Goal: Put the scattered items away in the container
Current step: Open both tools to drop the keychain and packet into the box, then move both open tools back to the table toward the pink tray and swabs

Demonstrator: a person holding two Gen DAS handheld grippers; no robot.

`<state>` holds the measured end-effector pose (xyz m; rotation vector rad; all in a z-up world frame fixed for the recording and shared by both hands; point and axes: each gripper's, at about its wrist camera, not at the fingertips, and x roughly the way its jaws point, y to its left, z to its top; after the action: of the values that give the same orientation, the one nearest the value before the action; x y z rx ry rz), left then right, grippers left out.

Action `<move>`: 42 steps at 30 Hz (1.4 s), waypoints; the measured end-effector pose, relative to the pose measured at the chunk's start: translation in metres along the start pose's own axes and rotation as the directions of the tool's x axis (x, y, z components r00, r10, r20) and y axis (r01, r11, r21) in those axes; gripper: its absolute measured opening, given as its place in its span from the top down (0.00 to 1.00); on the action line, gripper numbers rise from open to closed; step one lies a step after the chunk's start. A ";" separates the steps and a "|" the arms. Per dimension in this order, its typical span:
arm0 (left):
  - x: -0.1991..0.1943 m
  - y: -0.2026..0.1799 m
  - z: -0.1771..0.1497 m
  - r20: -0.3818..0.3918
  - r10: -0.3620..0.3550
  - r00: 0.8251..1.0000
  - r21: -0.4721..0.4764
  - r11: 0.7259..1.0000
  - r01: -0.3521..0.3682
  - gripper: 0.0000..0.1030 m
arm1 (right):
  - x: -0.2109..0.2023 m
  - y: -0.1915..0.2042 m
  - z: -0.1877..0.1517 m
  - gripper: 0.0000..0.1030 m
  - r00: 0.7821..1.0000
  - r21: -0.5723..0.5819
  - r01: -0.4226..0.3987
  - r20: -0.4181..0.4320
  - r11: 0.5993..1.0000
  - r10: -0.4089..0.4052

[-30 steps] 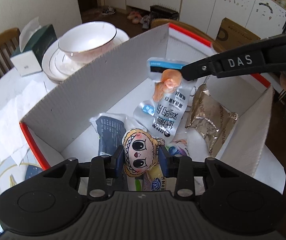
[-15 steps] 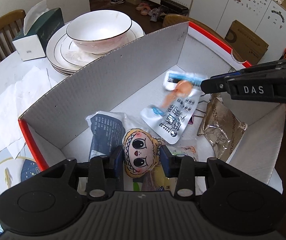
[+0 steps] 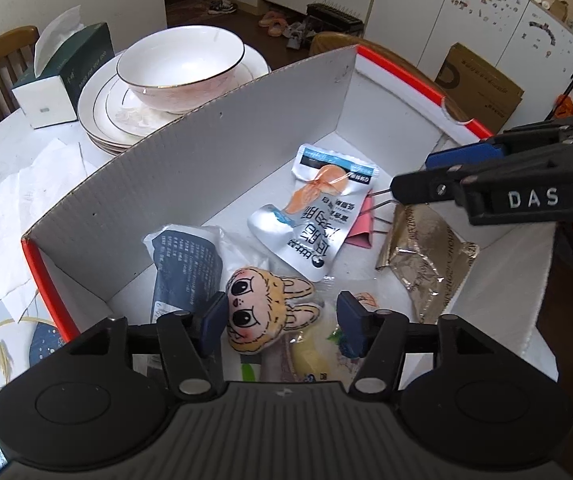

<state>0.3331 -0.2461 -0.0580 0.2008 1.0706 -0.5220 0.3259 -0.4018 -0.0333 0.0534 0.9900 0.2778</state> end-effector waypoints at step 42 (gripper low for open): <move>-0.134 0.019 -0.093 0.336 -0.005 0.942 -0.103 0.994 0.042 0.01 | -0.078 0.111 -0.035 0.14 0.983 -0.145 -0.097 0.138 0.985 0.117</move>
<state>0.2200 -0.1513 0.0135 0.0009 0.7651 -0.4972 0.2335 -0.3177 0.0303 0.0009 0.8210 0.4349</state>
